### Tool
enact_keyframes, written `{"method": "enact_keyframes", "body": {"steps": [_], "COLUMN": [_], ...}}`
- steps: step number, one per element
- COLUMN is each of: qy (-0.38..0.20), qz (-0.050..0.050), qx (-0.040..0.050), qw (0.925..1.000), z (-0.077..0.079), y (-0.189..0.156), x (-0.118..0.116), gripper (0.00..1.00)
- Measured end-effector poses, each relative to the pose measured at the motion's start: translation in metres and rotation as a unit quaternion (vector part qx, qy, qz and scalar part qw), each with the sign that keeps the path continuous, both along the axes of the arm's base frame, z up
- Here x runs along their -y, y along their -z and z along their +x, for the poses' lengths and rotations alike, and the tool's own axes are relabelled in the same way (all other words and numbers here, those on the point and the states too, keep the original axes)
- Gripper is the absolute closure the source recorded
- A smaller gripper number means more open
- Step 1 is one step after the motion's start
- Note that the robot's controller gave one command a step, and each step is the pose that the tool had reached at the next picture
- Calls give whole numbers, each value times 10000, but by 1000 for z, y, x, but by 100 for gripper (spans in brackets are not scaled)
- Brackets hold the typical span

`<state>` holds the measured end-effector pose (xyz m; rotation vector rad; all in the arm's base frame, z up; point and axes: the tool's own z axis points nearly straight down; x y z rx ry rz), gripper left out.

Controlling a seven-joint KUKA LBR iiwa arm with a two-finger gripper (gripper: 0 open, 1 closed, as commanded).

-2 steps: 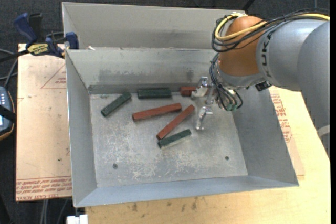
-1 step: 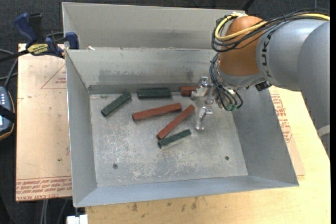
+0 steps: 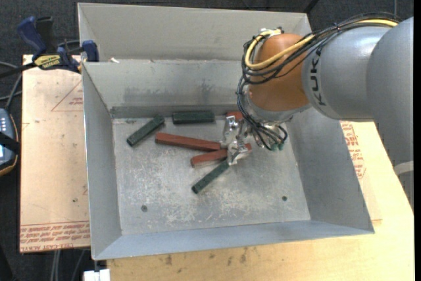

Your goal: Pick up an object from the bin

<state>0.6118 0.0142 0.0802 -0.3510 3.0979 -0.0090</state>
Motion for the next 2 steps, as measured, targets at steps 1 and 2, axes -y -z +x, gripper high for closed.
{"method": "enact_keyframes", "body": {"steps": [1,2], "qy": [0,199], "qz": [0,23], "qx": [0,-78], "qw": [10000,9998], "z": [0,7], "y": [0,-147], "x": [0,7], "gripper": [100,100]}}
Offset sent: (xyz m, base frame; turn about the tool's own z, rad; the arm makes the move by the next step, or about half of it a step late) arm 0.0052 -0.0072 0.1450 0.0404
